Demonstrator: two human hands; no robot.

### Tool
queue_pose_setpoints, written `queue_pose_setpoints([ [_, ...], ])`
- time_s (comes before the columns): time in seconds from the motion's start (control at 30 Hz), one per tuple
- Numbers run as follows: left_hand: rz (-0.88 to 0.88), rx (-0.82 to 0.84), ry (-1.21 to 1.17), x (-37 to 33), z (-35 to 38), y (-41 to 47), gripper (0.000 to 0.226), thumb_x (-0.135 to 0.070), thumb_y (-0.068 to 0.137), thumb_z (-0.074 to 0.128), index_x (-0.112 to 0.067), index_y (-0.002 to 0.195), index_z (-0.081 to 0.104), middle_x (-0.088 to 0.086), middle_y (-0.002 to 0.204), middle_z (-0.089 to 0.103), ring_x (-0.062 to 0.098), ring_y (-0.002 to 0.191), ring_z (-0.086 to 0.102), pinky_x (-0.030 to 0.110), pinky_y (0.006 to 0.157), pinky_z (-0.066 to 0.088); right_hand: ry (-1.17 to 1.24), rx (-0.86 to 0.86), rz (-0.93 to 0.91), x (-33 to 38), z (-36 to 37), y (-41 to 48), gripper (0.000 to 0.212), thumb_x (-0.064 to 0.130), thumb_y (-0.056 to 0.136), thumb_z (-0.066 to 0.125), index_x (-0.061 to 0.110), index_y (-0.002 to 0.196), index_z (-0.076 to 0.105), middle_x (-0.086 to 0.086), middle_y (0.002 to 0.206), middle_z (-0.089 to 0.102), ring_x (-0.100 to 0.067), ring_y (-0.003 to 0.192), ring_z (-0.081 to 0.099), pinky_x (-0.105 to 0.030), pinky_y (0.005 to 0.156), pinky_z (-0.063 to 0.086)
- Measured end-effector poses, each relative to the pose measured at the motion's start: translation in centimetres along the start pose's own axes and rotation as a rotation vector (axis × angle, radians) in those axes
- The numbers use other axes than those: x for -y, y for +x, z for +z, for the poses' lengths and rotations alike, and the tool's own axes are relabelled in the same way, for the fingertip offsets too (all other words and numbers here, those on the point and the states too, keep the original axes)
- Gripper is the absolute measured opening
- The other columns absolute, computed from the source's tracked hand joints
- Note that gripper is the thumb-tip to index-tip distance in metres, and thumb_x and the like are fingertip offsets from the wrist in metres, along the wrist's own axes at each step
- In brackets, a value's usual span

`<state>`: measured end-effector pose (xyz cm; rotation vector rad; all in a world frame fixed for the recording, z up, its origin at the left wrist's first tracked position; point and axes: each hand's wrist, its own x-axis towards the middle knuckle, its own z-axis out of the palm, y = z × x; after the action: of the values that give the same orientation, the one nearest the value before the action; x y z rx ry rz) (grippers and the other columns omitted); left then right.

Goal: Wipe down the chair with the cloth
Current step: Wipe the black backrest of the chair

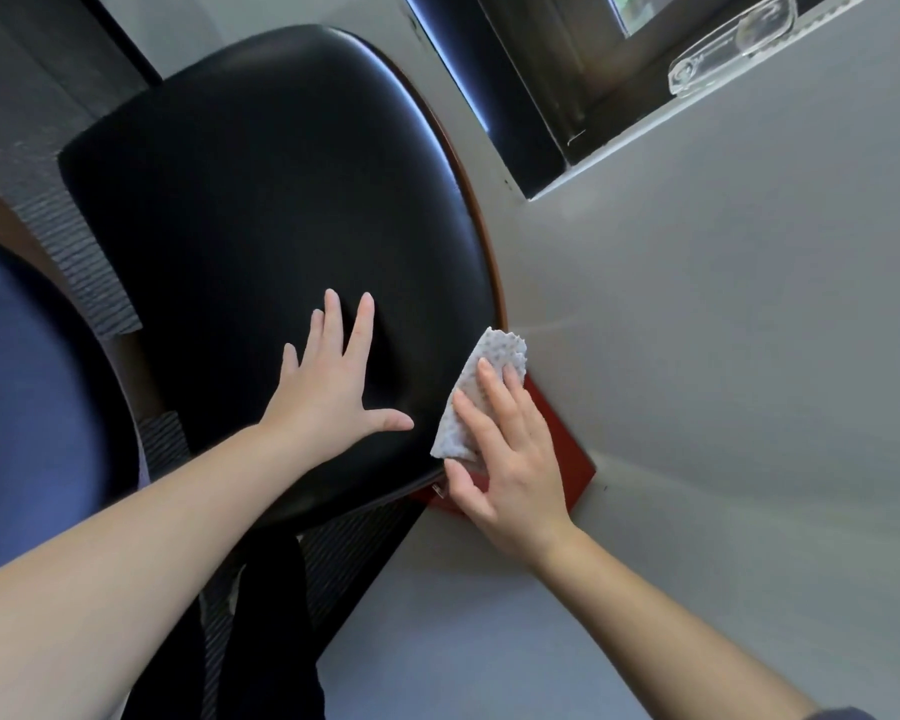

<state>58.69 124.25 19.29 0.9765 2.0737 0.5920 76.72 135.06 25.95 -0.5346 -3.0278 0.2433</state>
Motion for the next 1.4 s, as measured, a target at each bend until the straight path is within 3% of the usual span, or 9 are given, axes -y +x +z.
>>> queue_pose_setpoints([
  [0.07,0.003,0.000,-0.003,-0.1,0.0,0.0,0.131,-0.071,0.069,0.066,-0.024,0.150,-0.026,0.012,0.158,-0.028,0.029,0.150,-0.013,0.055,0.119,0.010,0.021,-0.100,0.070,0.4,-0.2,0.9,0.026,0.027,0.086,0.063,0.010,0.104,0.071,-0.008,0.144,0.046,-0.033,0.134,0.044,-0.042,0.108,0.038],
  [0.13,0.003,0.001,-0.001,-0.1,0.0,0.0,0.131,-0.071,0.070,0.066,-0.024,0.150,-0.026,0.012,0.158,-0.028,0.029,0.150,-0.013,0.055,0.119,0.010,0.042,-0.178,0.175,0.9,0.3,1.8,0.014,0.023,0.086,0.064,0.011,0.094,0.068,-0.002,0.141,0.043,-0.029,0.128,0.046,-0.036,0.103,0.039],
  [0.2,0.005,0.004,0.018,0.0,0.0,0.0,0.131,-0.070,0.070,0.066,-0.023,0.150,-0.026,0.012,0.158,-0.028,0.029,0.150,-0.013,0.055,0.119,0.010,0.060,-0.207,0.230,1.2,1.4,2.3,0.027,0.015,0.085,0.062,0.009,0.111,0.061,-0.005,0.151,0.033,-0.029,0.139,0.036,-0.035,0.110,0.033],
  [0.3,0.027,-0.004,0.060,0.4,-0.1,0.0,0.130,-0.071,0.071,0.064,-0.022,0.150,-0.026,0.012,0.159,-0.027,0.029,0.150,-0.011,0.054,0.118,0.012,0.095,-0.157,0.280,1.8,2.8,2.7,0.066,0.008,0.089,0.047,0.006,0.150,0.024,-0.017,0.162,0.011,-0.031,0.151,0.008,-0.050,0.119,0.022],
  [0.4,0.049,0.004,0.075,0.9,-0.1,0.0,0.130,-0.072,0.071,0.063,-0.022,0.150,-0.026,0.013,0.158,-0.028,0.029,0.150,-0.012,0.054,0.119,0.011,0.095,-0.161,0.327,2.2,3.3,2.6,0.069,0.014,0.093,0.038,0.006,0.153,0.007,-0.019,0.161,0.003,-0.034,0.151,0.001,-0.053,0.120,0.018],
  [0.8,0.115,-0.038,0.105,3.0,-2.0,2.2,0.127,-0.074,0.072,0.060,-0.023,0.151,-0.025,0.014,0.158,-0.028,0.031,0.149,-0.013,0.052,0.121,0.011,-0.147,-0.037,0.224,0.2,1.4,11.6,0.065,0.028,0.099,0.039,-0.002,0.153,0.017,-0.021,0.161,0.016,-0.036,0.150,0.012,-0.046,0.120,0.024],
  [1.0,0.064,-0.092,0.094,4.2,-4.6,4.7,0.125,-0.069,0.073,0.064,-0.024,0.151,-0.024,0.012,0.159,-0.026,0.029,0.150,-0.011,0.052,0.120,0.011,-0.334,0.018,0.134,-0.2,1.5,18.5,0.065,0.031,0.102,0.040,-0.002,0.153,0.017,-0.021,0.160,0.017,-0.035,0.149,0.016,-0.045,0.119,0.026],
  [1.4,-0.044,-0.140,0.047,7.2,-8.2,8.1,0.129,-0.065,0.071,0.070,-0.028,0.150,-0.025,0.014,0.159,-0.026,0.031,0.150,-0.007,0.052,0.120,0.014,-0.447,0.019,0.102,1.9,2.9,27.9,0.066,0.037,0.102,0.034,0.003,0.154,0.013,-0.017,0.159,0.022,-0.031,0.146,0.023,-0.041,0.118,0.026],
])
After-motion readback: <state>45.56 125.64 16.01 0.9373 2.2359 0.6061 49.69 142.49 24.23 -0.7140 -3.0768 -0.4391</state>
